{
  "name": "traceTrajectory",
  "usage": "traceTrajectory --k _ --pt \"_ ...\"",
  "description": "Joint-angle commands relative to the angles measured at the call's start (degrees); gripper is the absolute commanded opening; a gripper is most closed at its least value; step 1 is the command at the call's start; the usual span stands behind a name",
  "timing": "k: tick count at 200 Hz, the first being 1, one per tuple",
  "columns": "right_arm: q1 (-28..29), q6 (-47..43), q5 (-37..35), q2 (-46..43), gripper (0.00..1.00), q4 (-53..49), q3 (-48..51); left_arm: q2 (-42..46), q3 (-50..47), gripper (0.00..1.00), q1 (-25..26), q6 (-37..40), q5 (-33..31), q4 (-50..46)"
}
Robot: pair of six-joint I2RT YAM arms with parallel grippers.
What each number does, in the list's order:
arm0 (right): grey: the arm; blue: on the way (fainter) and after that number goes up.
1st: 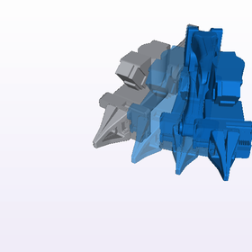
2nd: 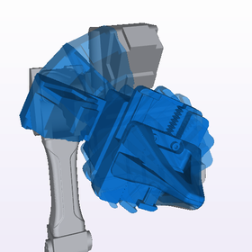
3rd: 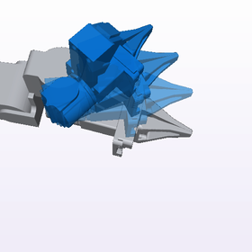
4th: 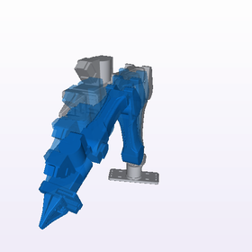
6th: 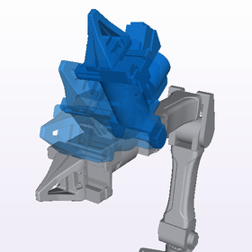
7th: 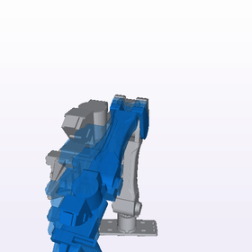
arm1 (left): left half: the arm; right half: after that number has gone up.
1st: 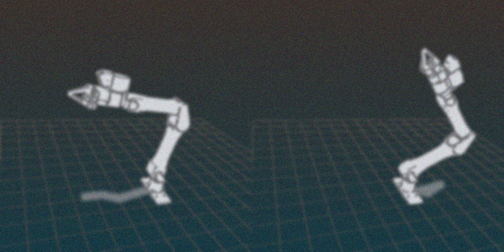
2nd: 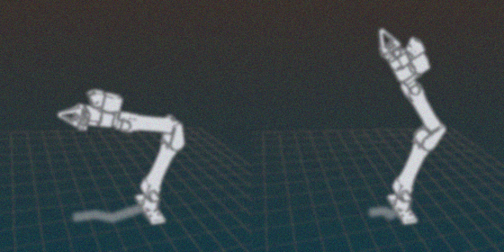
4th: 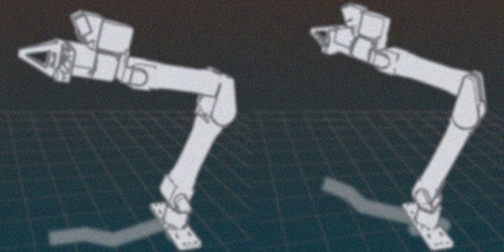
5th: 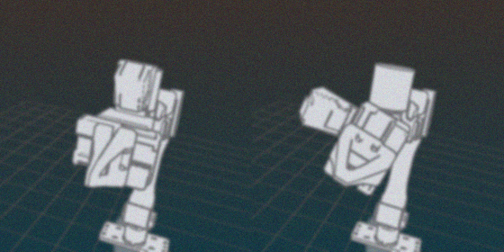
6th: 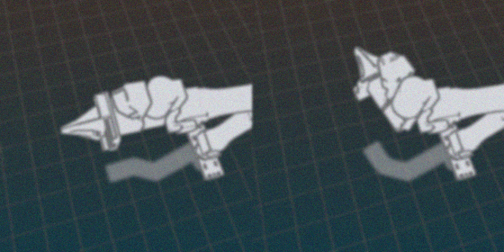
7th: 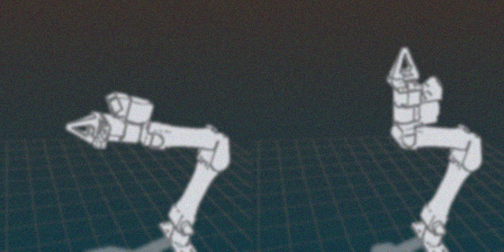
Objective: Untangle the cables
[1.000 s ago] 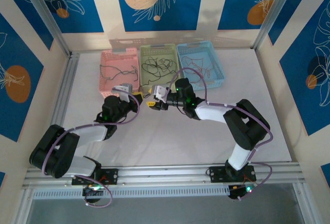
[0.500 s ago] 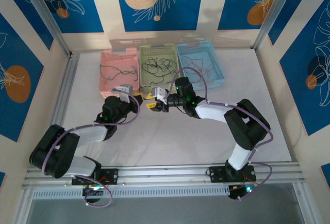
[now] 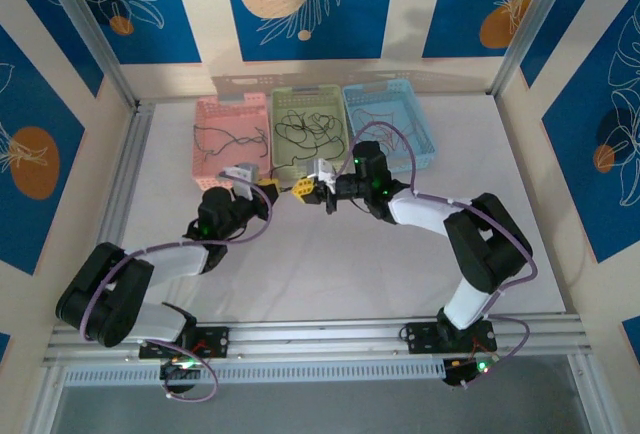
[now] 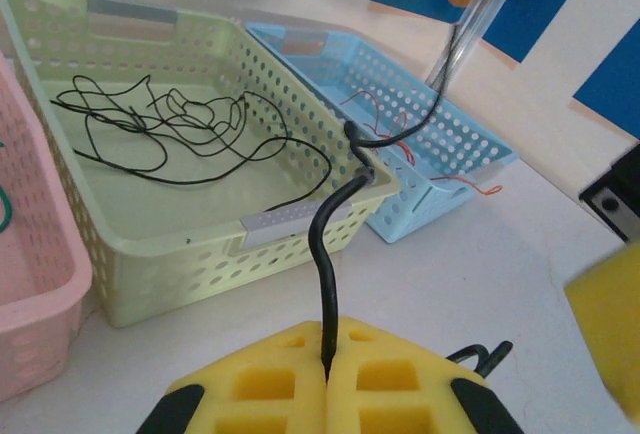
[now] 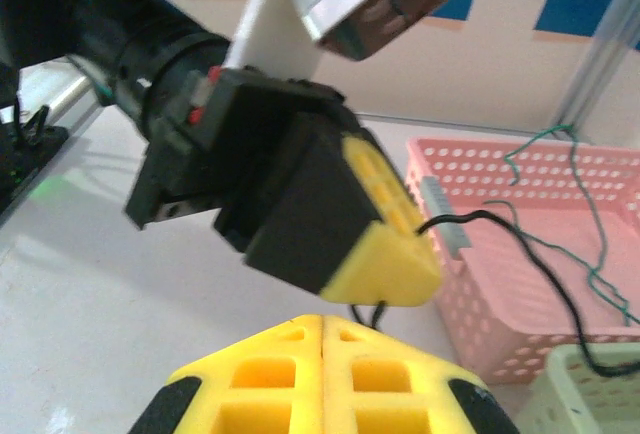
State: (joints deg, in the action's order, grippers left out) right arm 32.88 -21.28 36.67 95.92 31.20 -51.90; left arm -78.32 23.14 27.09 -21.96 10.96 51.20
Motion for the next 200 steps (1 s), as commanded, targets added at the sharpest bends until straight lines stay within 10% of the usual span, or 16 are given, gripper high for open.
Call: traceTrajectory --k 1,22,42,67,200 --pt "-0.5 3.4 -1.6 -1.5 0.0 2.9 1.0 1.2 -0.6 0.0 0.9 1.4 2.2 3.4" --pt "-0.7 3.5 -2.7 -1.8 0.0 2.7 1.1 1.3 -0.7 0.0 1.0 1.7 2.2 3.4" --pt "-0.3 1.5 -1.6 -2.4 0.38 1.1 1.4 1.3 -0.6 0.0 1.1 1.8 2.5 3.5" --pt "-0.5 0.6 2.2 -1.5 0.51 -3.3 -0.2 1.2 -0.7 0.0 1.5 2.2 4.0 4.1" --pt "-0.1 -0.6 2.5 -0.2 0.08 -6.3 -2.1 0.8 -0.1 0.0 2.7 3.9 6.2 4.0"
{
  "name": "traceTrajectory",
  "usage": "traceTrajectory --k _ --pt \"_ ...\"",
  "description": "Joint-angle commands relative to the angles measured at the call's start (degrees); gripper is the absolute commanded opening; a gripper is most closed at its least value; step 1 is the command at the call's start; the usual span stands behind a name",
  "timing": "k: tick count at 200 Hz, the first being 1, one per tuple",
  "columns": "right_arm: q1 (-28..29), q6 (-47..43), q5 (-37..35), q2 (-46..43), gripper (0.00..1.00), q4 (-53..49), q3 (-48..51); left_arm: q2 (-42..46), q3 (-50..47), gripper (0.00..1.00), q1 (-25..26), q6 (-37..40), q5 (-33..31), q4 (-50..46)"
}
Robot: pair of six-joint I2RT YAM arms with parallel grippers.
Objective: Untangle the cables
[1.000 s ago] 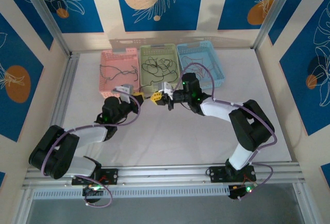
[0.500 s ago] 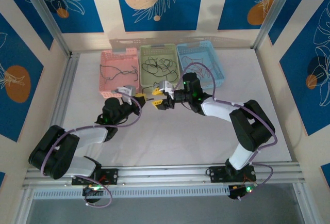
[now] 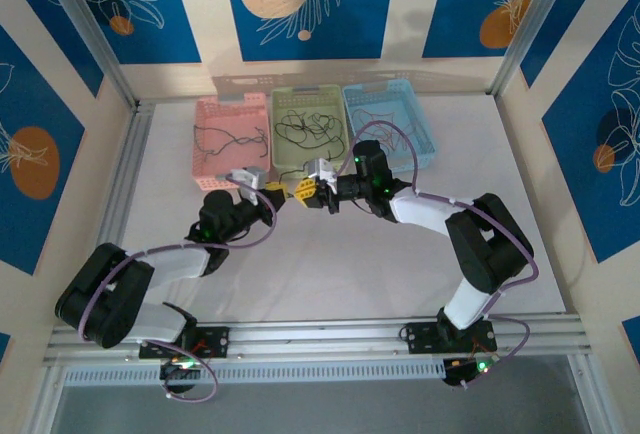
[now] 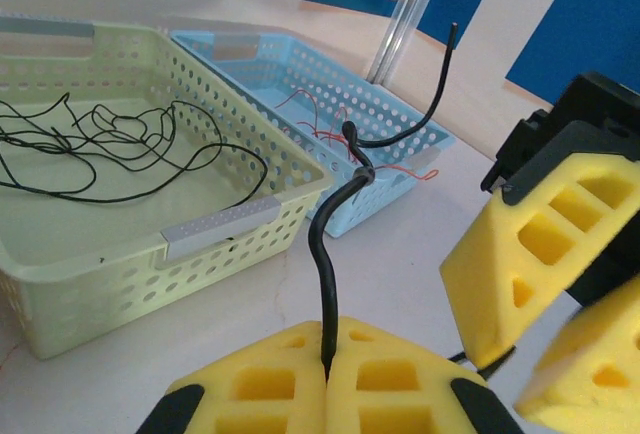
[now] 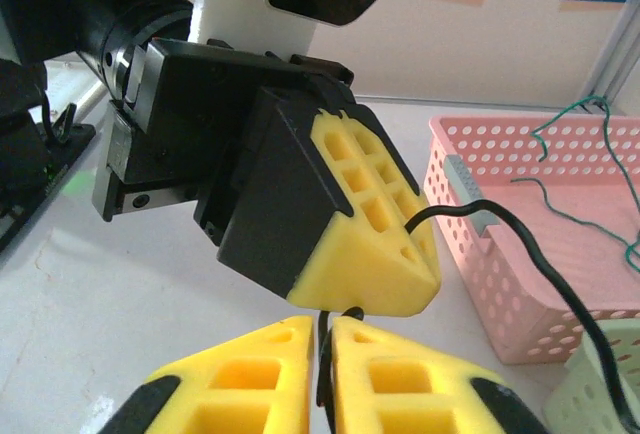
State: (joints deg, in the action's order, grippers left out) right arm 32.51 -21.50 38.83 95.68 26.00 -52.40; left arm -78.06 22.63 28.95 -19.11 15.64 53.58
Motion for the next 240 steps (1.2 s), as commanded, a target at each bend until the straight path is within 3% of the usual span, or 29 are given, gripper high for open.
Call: traceTrajectory --k 1,25,59,135,166,200,240 --pt "0.3 -0.4 0.2 0.0 0.07 -1.1 -1.6 0.5 0.4 0.0 0.8 1.1 1.5 1.7" --pt "0.2 -0.1 -0.2 -0.2 0.0 -0.8 -1.4 0.6 0.4 0.0 0.9 1.2 1.6 1.7" --pt "-0.3 2.3 -0.6 -0.5 0.0 1.0 -1.0 0.5 0.5 0.0 1.0 1.3 1.9 1.6" --pt "-7.4 24.0 -0.8 1.6 0.0 2.5 -4.9 0.5 -0.1 0.0 2.1 3.2 5.8 4.5" --pt "-9.8 29.6 -4.7 2.8 0.0 1.6 -6.2 0.6 -2.0 0.0 2.7 3.8 5.6 9.2" --pt "-13.0 38.3 -10.1 4.6 0.0 -0.9 -8.2 0.5 -5.9 0.0 2.7 4.3 1.6 18.8" --pt "-13.2 40.4 -13.7 5.6 0.0 -5.9 -10.2 0.2 -9.5 0.0 2.8 5.7 -5.1 27.0"
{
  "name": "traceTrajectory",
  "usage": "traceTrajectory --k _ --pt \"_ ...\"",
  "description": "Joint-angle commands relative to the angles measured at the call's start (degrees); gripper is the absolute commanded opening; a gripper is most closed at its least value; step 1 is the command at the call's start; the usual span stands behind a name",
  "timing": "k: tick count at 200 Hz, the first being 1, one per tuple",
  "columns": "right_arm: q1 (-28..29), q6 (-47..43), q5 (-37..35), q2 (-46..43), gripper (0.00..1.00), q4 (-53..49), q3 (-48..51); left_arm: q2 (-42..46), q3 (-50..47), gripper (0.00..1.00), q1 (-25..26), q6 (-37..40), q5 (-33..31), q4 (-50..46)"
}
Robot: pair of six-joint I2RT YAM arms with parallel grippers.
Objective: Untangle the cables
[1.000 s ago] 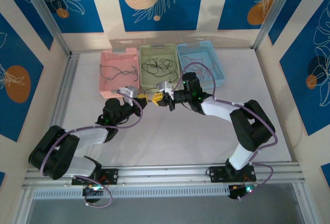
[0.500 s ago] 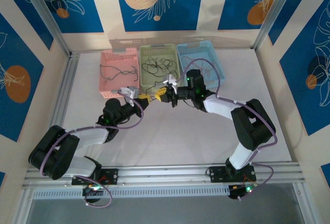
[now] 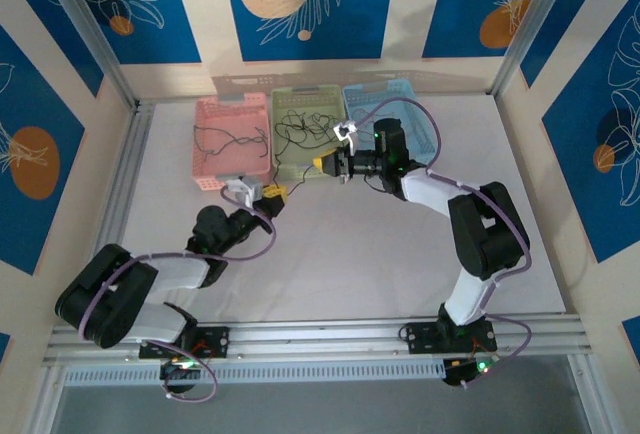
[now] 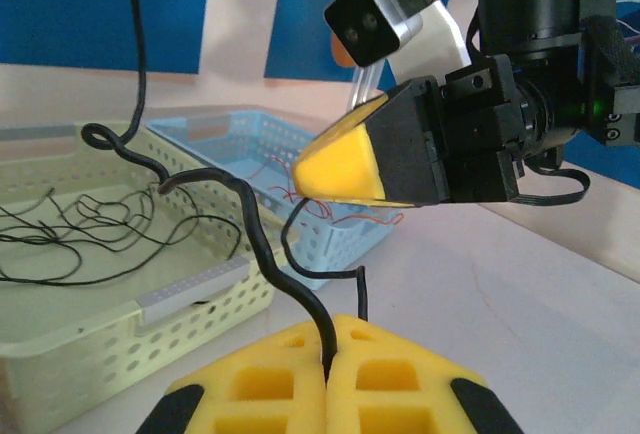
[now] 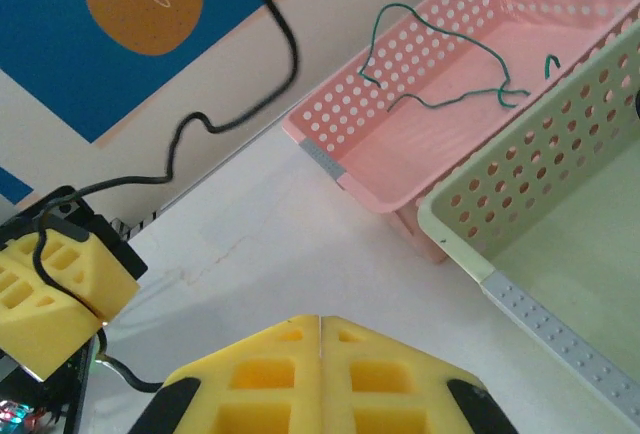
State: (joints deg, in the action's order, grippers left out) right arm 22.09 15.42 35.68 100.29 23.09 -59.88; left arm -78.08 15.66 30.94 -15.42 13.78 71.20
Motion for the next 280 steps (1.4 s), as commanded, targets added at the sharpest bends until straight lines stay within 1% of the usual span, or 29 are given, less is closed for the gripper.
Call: traceTrajectory --k 1,32,59,73,101,106,112,117,123,131,145,164,177,188,206,218,239,277,280 --pt "-2.8 3.5 -10.6 1.0 0.0 -3.1 -2.7 0.3 -2.5 0.0 0.7 2.0 -3.3 9.3" --pt "-2.8 4.1 -11.9 1.8 0.0 -6.3 -4.4 1.2 -2.8 0.0 0.8 2.9 -6.7 9.1" --pt "-3.5 4.9 -15.1 2.0 0.0 -9.5 -5.2 3.0 -3.2 0.0 0.7 3.6 -9.9 7.9" --pt "-4.3 6.6 -14.6 1.6 0.0 -7.4 -4.1 4.0 -3.2 0.0 0.7 3.9 -11.0 7.1" --pt "-4.8 7.6 -12.2 -0.2 0.0 -2.0 -1.6 6.5 -1.9 0.0 0.7 4.0 -10.8 2.7" --pt "-4.7 7.8 -12.1 -0.7 0.08 -0.5 -0.9 6.9 -1.4 0.0 0.7 3.8 -10.8 1.6" --pt "-4.5 8.1 -12.7 -1.6 0.24 1.5 0.2 7.5 -0.7 0.0 0.8 3.7 -10.7 -0.2" --pt "-4.5 8.4 -13.8 -2.4 0.36 2.9 1.1 7.9 0.0 0.0 0.8 3.6 -10.6 -1.7" --pt "-4.5 8.8 -15.2 -3.5 0.46 4.6 2.5 8.5 0.9 0.0 0.7 3.6 -10.5 -3.7" --pt "-4.5 8.9 -17.6 -5.1 0.53 7.0 4.5 9.1 2.2 0.0 0.8 3.5 -10.6 -6.2" --pt "-4.8 8.8 -22.0 -7.7 0.58 10.8 8.0 9.9 4.9 0.0 0.8 3.0 -11.8 -11.3" --pt "-5.8 8.9 -27.8 -10.6 0.59 13.8 11.5 9.5 10.8 0.0 0.7 3.5 -12.0 -20.3" --pt "-6.6 9.5 -32.0 -12.2 0.59 14.2 13.3 8.2 15.5 0.0 0.7 3.2 -13.4 -26.3" --pt "-7.5 10.2 -35.1 -13.1 0.59 14.0 14.3 6.4 19.9 0.0 0.6 3.3 -14.5 -31.1" --pt "-8.7 11.6 -37.8 -14.2 0.59 14.4 15.8 1.6 27.6 0.0 0.4 3.6 -14.9 -37.8" --pt "-9.4 12.5 -38.3 -14.5 0.59 14.4 16.2 -2.3 33.4 0.0 0.2 3.9 -14.6 -42.3" --pt "-9.9 13.1 -37.2 -14.2 0.59 14.5 16.1 -9.3 42.1 0.0 -0.6 4.0 -13.8 -47.3" --pt "-10.1 13.3 -36.6 -14.3 0.58 14.7 16.3 -22.4 55.6 0.0 -3.4 0.7 -9.8 -54.8" --pt "-10.2 13.2 -36.6 -14.3 0.58 14.7 16.3 -23.4 56.5 0.04 -3.6 0.6 -9.4 -55.4"
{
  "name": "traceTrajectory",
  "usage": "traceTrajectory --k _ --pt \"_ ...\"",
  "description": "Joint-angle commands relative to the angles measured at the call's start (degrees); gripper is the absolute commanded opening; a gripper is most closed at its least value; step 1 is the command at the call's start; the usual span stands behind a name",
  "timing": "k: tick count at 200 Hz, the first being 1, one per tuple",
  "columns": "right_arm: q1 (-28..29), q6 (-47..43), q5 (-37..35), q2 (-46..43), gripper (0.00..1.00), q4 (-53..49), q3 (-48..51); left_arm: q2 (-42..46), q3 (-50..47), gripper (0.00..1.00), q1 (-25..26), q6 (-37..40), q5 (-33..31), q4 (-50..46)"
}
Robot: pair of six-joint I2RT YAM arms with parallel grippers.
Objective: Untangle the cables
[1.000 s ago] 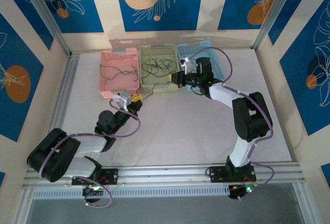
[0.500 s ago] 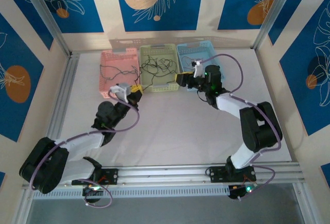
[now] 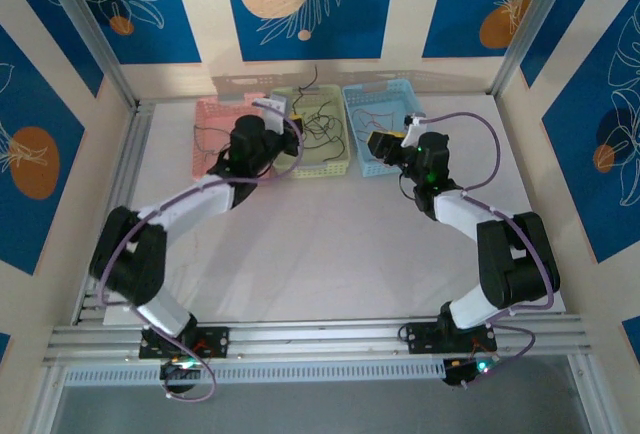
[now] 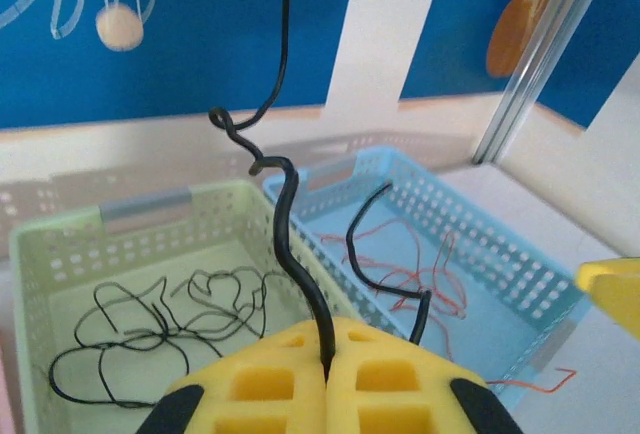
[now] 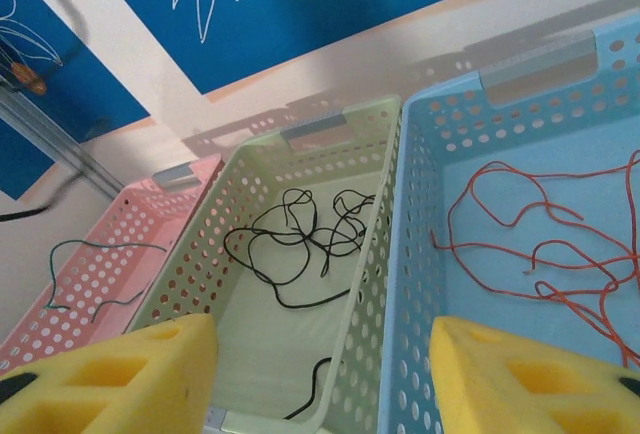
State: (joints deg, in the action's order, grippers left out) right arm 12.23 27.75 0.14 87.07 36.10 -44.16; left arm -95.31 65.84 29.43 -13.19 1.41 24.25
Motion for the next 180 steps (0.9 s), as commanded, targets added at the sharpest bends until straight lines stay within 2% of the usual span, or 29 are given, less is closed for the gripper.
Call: traceTrajectory --k 1,14,21,39,60,63,65,81,97,116,136,159,180 --pt "-0.3 1.0 -1.0 -1.1 0.58 1.7 0.6 -6.5 6.6 0.06 -2.2 -1.6 3.0 -8.7" --pt "-0.4 1.2 -0.6 -0.9 0.59 1.8 0.5 -10.6 10.4 0.46 -2.9 -1.7 3.5 -12.1" --pt "-0.5 1.3 -0.4 -0.8 0.58 1.8 0.4 -12.2 12.0 0.59 -3.2 -1.6 3.1 -14.3" --pt "-0.5 1.2 -0.1 -0.6 0.59 1.8 0.3 -11.8 12.2 0.74 -3.6 -0.6 1.8 -17.2" --pt "-0.5 0.6 -0.3 -1.1 0.59 2.1 0.6 -4.1 4.8 0.89 -3.6 0.0 1.1 -13.0" --pt "-0.5 0.4 -0.3 -1.2 0.59 2.0 0.7 -2.9 3.6 0.97 -3.6 0.0 0.7 -12.9" --pt "-0.5 0.2 -0.4 -1.3 0.59 2.0 0.7 -1.9 3.0 0.99 -3.6 0.0 0.5 -12.9" --pt "-0.4 -1.0 -1.0 -2.2 0.59 0.9 0.6 6.5 -2.7 1.0 -3.6 0.8 -1.8 -13.7" --pt "-0.4 -2.8 -1.3 -5.4 0.59 -5.8 -0.1 16.7 -9.8 1.0 -3.6 2.2 -6.3 -14.9" --pt "-0.3 -7.2 -4.1 -11.3 0.59 -16.9 -0.9 29.4 -19.7 1.0 -3.6 5.6 -15.2 -15.0" --pt "-1.2 -12.5 -8.3 -17.6 0.6 -25.4 0.1 40.7 -31.8 1.0 -4.0 10.8 -25.5 -8.8" --pt "-3.3 -16.8 -9.7 -22.9 0.61 -23.8 6.1 45.0 -43.8 1.0 -6.0 18.6 -29.5 1.9" --pt "-5.5 -18.4 -10.0 -24.5 0.61 -17.8 12.8 42.9 -49.0 1.0 -7.9 22.0 -30.8 6.6"
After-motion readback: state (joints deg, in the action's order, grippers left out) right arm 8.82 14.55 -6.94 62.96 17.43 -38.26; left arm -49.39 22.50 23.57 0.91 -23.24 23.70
